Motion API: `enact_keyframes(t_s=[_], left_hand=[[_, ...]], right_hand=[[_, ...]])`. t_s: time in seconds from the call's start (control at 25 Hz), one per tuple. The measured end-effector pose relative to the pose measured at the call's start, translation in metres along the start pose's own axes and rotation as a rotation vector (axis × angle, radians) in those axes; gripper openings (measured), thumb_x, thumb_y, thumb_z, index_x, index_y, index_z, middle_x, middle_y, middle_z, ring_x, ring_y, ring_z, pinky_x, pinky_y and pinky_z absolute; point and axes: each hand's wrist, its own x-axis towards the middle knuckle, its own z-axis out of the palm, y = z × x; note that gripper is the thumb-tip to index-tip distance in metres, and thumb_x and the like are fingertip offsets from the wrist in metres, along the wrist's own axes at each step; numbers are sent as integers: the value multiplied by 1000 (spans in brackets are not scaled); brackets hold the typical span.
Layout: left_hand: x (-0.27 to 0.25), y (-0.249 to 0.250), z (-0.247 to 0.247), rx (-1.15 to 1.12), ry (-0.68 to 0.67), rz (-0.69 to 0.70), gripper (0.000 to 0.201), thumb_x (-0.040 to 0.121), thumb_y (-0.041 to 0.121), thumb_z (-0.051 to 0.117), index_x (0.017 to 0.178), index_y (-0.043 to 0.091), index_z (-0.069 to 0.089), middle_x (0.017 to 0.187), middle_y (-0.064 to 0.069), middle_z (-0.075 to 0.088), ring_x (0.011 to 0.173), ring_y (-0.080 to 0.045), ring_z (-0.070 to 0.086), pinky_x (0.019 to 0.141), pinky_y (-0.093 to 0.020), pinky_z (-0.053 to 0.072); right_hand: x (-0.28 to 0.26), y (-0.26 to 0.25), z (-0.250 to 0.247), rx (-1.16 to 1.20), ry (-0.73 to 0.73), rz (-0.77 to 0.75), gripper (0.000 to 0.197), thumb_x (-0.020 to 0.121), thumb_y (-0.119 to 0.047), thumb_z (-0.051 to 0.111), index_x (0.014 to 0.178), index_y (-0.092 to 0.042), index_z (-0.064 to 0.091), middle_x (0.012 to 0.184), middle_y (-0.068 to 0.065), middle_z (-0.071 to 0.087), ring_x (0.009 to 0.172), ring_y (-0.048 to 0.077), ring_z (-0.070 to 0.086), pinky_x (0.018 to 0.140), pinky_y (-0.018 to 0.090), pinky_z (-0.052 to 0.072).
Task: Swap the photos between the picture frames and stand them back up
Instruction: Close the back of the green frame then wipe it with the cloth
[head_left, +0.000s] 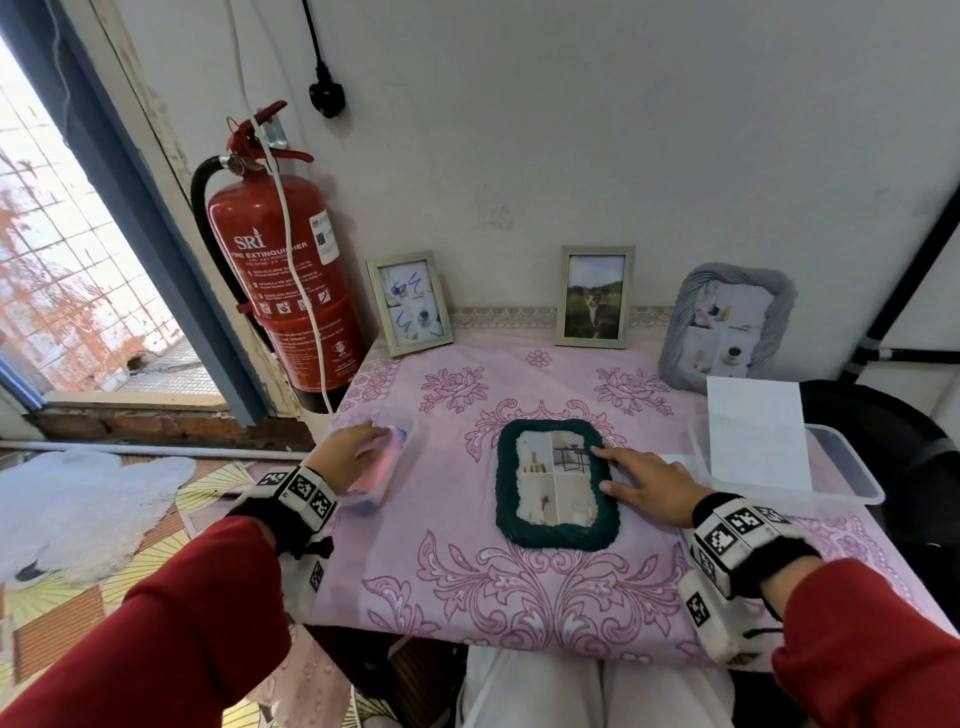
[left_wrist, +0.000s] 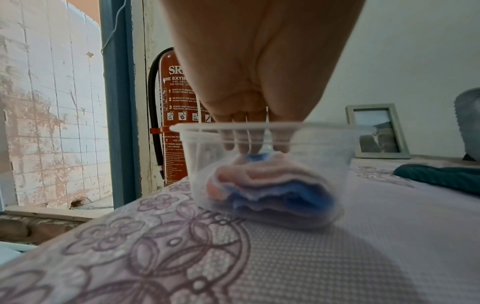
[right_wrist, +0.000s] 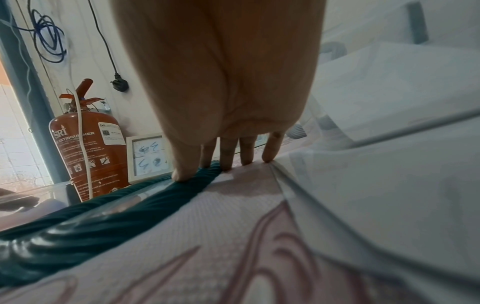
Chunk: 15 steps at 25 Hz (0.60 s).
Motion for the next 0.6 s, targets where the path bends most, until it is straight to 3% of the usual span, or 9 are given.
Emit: enact_keyframes(t_s=[0.08, 0.16, 0.28, 0.4, 0.48, 0.6], left_hand=[[-1, 7, 4, 63, -167, -44, 50, 101, 14, 32, 148, 12, 17, 157, -16, 10, 146, -31, 10, 115, -28, 9], [-2, 13, 10, 112, -229, -77, 53, 101, 13, 27, 149, 10, 3, 157, -18, -2, 145, -35, -3, 116, -32, 3], [-3, 19, 13, 99, -183, -81, 51, 101, 11, 27, 148, 3, 9, 156, -20, 5, 146, -33, 5, 114, -29, 6], [-4, 20, 7, -3, 19, -83, 44, 99, 12, 34, 143, 4, 31, 149, -17, 32, 138, -27, 30, 110, -27, 17], [-3, 25, 0, -77, 239, -86, 42, 97, 12, 40, 139, 8, 41, 144, -13, 42, 134, -26, 39, 112, -33, 26], [2, 46, -11, -84, 508, -61, 40, 92, 9, 46, 132, 11, 49, 133, -12, 49, 124, -29, 46, 105, -39, 36]], right_hand=[[0, 0, 0, 0, -2, -1, 54, 95, -44, 43, 145, -31, 27, 149, -3, 36, 137, 19, 33, 110, 44, 28], [0, 0, 0, 1, -4, -4, 54, 95, -44, 43, 145, -30, 27, 150, -4, 36, 137, 19, 33, 110, 43, 27], [-1, -1, -1, 1, -2, -3, 54, 95, -44, 43, 145, -30, 26, 150, -4, 35, 137, 19, 33, 110, 43, 27], [-2, -2, -1, 0, -1, -5, 54, 95, -44, 43, 145, -29, 26, 150, -4, 35, 137, 19, 33, 110, 43, 27], [-3, -3, -2, 0, -3, -6, 54, 96, -43, 43, 145, -29, 26, 150, -3, 35, 137, 19, 33, 110, 43, 27], [-3, -4, -2, 0, 0, -4, 54, 96, -43, 42, 145, -29, 26, 150, -4, 34, 137, 19, 33, 110, 42, 26]])
